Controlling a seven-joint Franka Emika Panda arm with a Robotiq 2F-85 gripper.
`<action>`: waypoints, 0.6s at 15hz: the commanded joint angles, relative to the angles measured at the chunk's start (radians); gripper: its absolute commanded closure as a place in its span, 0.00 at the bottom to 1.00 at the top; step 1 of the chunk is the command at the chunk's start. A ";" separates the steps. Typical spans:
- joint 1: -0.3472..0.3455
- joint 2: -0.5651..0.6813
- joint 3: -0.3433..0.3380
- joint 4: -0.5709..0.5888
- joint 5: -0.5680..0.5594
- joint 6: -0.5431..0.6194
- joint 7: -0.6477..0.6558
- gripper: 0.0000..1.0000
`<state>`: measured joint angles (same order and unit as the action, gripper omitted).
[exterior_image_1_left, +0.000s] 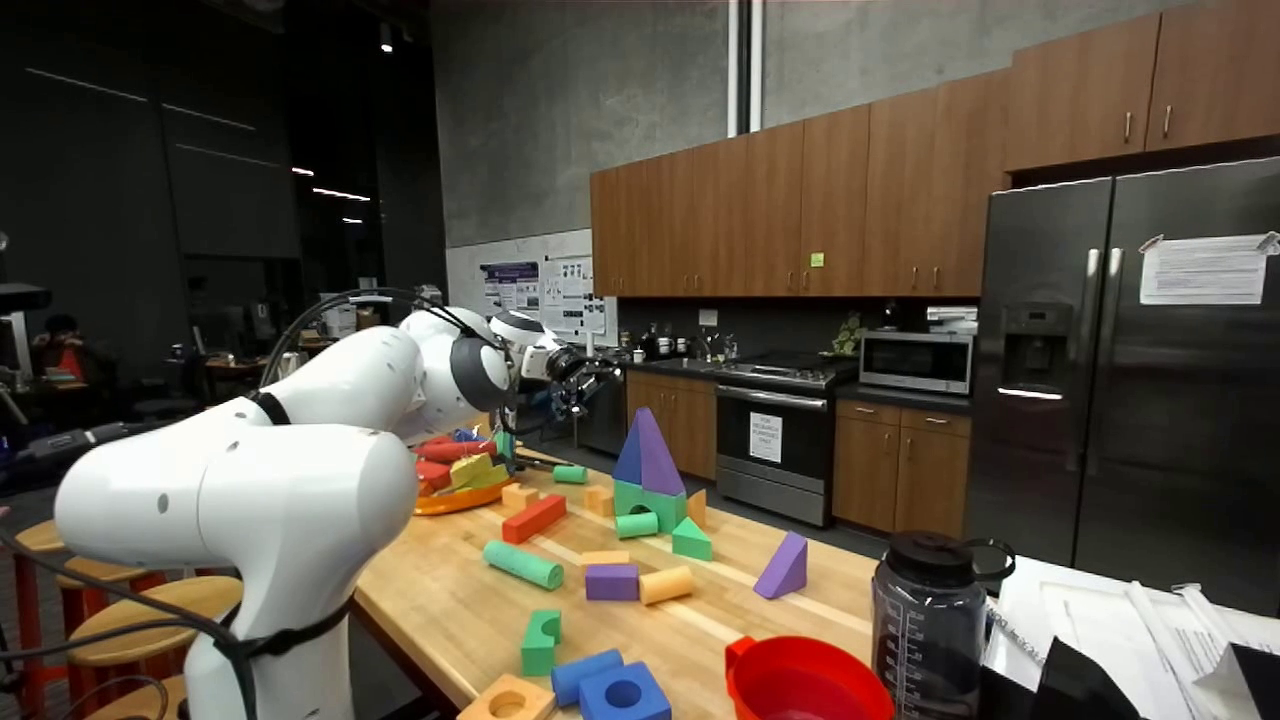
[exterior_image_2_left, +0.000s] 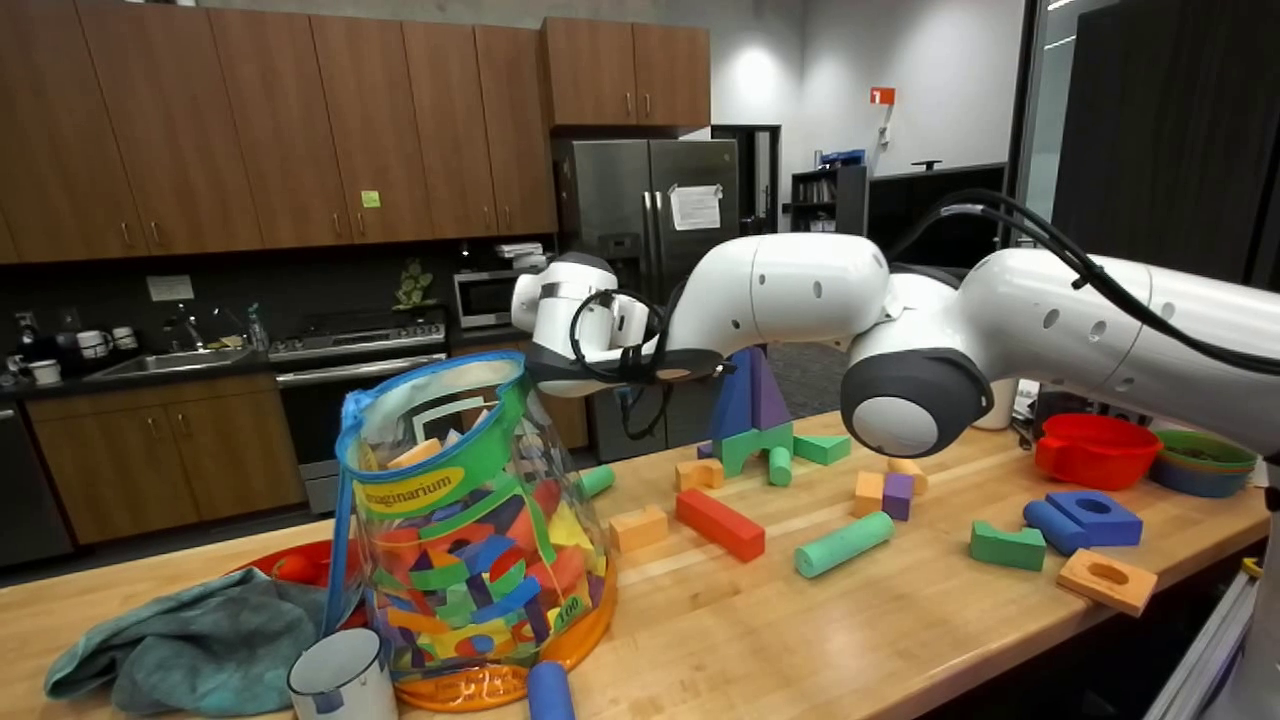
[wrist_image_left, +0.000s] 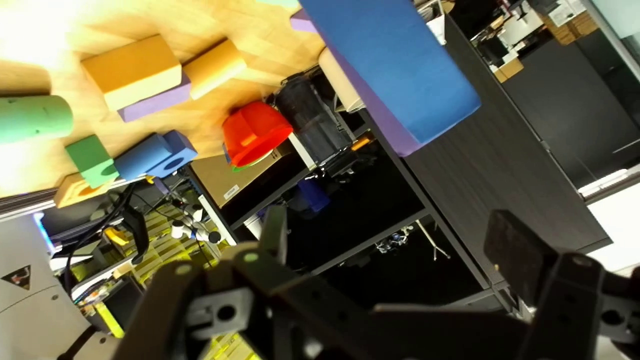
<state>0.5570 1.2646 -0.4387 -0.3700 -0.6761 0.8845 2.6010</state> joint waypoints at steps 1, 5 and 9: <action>0.008 -0.009 -0.133 0.000 0.082 0.081 0.000 0.00; 0.010 0.004 -0.274 0.001 0.185 0.122 0.000 0.00; -0.006 0.037 -0.323 0.020 0.207 0.085 0.000 0.00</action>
<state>0.5610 1.2748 -0.7152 -0.3713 -0.5025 0.9908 2.6006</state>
